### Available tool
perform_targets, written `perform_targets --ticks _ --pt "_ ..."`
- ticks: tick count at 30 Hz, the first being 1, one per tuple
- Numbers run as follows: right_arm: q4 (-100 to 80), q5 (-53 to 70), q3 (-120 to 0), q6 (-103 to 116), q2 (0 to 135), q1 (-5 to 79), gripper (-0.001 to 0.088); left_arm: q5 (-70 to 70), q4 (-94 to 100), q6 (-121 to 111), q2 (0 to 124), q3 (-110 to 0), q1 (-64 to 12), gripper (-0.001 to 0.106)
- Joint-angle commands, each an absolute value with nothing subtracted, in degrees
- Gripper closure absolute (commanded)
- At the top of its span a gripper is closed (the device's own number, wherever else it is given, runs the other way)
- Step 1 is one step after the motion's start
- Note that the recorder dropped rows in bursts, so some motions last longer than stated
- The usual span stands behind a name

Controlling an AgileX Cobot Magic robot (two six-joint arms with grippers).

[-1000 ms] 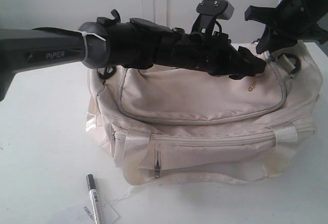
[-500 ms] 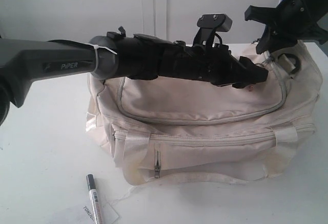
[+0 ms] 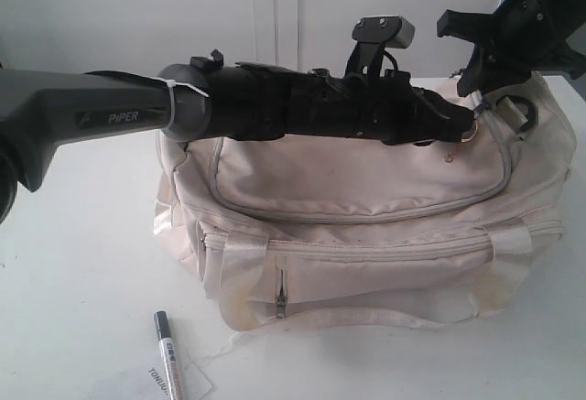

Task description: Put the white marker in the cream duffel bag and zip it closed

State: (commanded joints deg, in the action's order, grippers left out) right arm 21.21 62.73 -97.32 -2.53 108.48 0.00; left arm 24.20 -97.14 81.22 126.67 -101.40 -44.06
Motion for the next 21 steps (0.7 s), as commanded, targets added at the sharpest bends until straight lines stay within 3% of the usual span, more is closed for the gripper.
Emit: perform_targets --ticks 3,12,21 --pt "21.21 62.73 -97.32 -2.53 108.48 0.0 0.0868 25.24 -97.14 81.22 127.34 -101.4 -44.06 0.105" --pt "21.21 62.59 -97.32 -2.53 108.48 0.0 0.0868 26.09 -96.87 81.22 126.61 -101.4 -44.06 0.105" --pt "21.21 61.6 -97.32 -2.53 108.48 0.0 0.0868 38.23 -96.75 81.0 126.61 -101.4 -44.06 0.105"
